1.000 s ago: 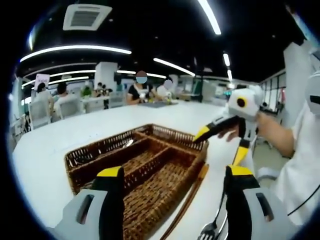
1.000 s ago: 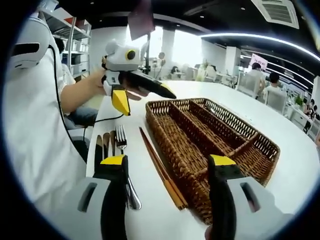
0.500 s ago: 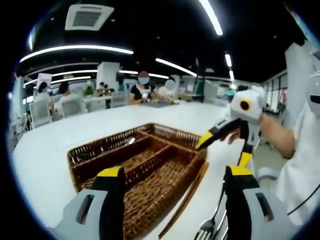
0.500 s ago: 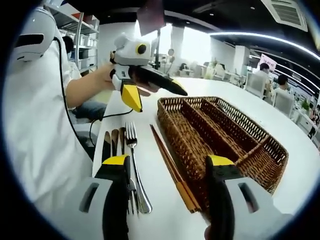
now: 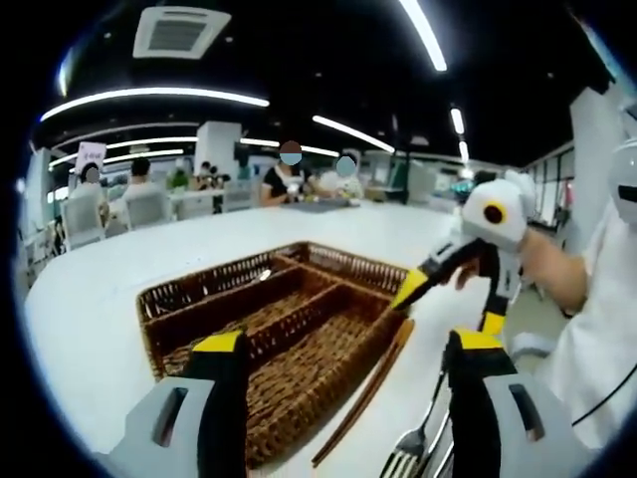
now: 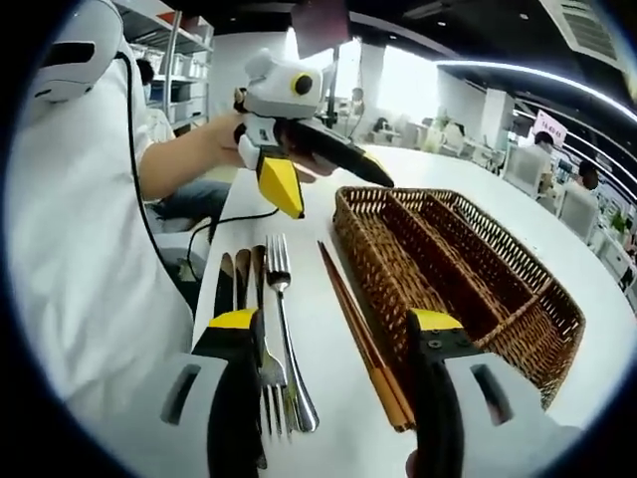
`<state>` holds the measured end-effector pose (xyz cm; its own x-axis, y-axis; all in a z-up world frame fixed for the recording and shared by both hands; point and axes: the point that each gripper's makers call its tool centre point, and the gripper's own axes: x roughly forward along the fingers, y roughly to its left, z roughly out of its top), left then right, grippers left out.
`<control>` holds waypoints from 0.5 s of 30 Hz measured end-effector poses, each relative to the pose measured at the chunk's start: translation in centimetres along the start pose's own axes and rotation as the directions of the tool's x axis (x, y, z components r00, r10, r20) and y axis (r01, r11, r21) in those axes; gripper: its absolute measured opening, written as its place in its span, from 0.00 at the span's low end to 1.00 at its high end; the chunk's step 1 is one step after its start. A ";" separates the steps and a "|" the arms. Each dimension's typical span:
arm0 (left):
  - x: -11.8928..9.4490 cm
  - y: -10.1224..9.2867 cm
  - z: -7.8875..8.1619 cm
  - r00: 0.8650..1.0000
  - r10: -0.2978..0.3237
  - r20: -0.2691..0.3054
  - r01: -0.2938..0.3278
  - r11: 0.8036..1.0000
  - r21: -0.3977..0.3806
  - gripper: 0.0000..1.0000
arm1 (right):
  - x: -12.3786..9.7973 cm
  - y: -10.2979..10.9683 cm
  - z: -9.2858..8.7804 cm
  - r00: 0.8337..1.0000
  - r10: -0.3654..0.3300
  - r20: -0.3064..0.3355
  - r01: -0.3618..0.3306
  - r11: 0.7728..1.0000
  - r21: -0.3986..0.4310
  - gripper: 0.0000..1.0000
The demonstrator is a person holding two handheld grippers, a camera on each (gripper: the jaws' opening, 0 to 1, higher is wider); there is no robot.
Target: Arrange the knives, forks, and spoons in their matching storage slots by inserting each utensil handle-first until every utensil is classified and aligned in the correct compartment
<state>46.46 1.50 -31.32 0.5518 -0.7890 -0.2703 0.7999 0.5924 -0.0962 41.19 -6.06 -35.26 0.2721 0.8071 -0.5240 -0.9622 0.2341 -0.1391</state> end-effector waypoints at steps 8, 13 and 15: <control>-0.4 0.1 -0.1 1.000 0.004 0.004 -0.004 1.000 -0.003 0.83 | 0.8 0.8 -0.1 0.999 0.026 -0.026 -0.027 0.999 -0.019 0.55; -0.5 0.2 -0.2 1.000 0.005 0.007 -0.005 1.000 -0.006 0.82 | 1.1 1.0 -0.1 0.999 0.035 -0.042 -0.036 0.999 -0.032 0.54; -0.6 0.2 -0.2 1.000 0.005 0.007 -0.005 1.000 -0.006 0.82 | 1.2 1.1 -0.1 0.998 0.039 -0.045 -0.041 0.999 -0.032 0.53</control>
<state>46.23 2.08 -31.38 0.5572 -0.7873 -0.2639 0.7959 0.5970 -0.1007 40.47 -4.87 -36.14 0.2334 0.7903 -0.5666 -0.9723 0.1833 -0.1448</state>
